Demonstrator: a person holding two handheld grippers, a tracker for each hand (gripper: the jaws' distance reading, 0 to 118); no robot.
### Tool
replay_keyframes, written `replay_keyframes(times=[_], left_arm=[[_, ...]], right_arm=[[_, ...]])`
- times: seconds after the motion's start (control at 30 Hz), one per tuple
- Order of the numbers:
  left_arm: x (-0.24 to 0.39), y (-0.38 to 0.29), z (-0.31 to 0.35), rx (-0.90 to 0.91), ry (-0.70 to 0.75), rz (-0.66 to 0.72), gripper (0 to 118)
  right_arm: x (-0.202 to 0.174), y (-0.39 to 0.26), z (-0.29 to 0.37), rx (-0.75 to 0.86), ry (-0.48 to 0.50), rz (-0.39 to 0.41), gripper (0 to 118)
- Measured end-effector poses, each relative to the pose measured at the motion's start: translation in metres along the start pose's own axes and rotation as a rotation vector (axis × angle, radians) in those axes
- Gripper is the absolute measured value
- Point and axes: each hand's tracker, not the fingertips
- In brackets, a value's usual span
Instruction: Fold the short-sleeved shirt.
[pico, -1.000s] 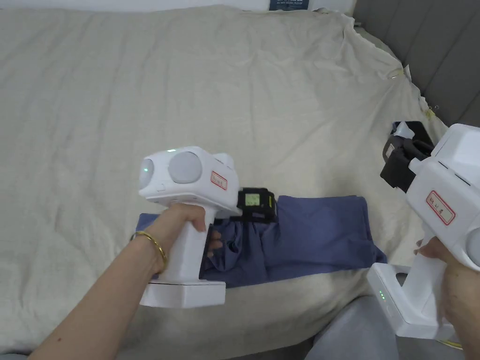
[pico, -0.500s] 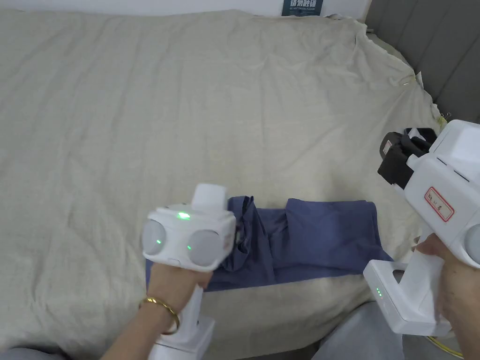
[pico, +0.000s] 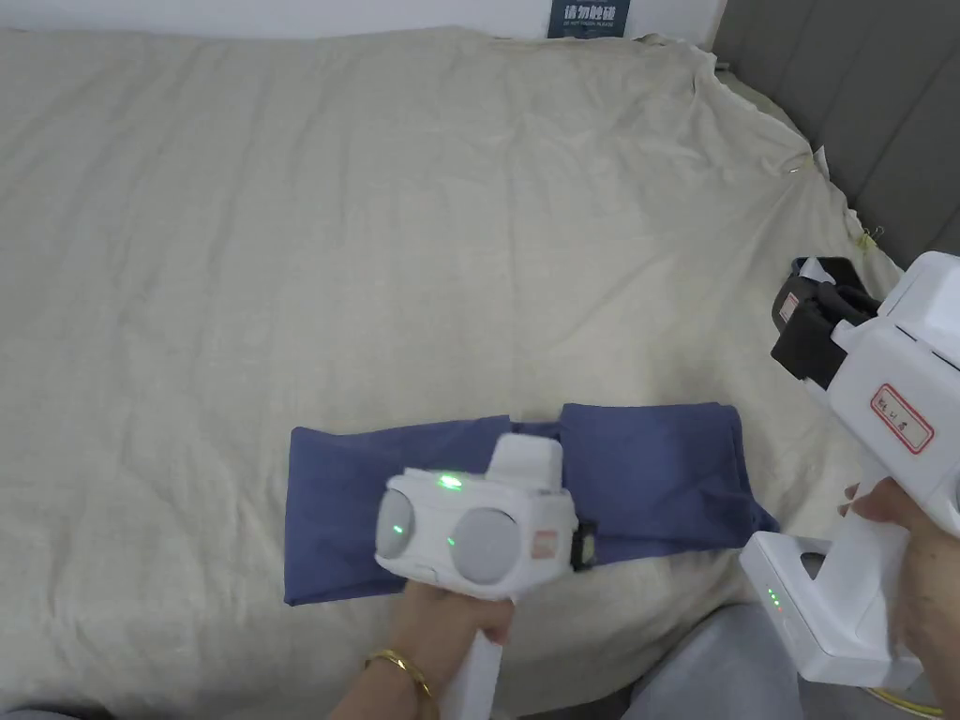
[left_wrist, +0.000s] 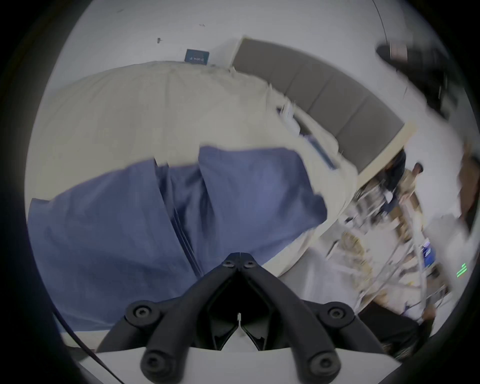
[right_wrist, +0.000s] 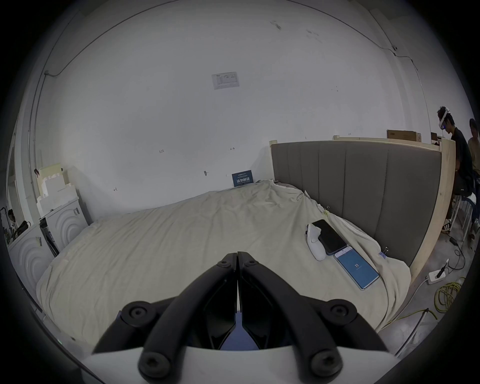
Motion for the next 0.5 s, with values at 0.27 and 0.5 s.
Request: replay_keyframes(times=[0.27, 0.5], left_arm=[[-0.117, 0.063, 0.106, 0.175, -0.099, 0.259, 6], [-0.217, 0.041, 0.143, 0.125, -0.179, 0.465, 118]], right_arm=[[-0.012, 0.000, -0.007, -0.017, 0.043, 0.011, 0], [-0.029, -0.006, -0.020, -0.049, 0.064, 0.019, 0]])
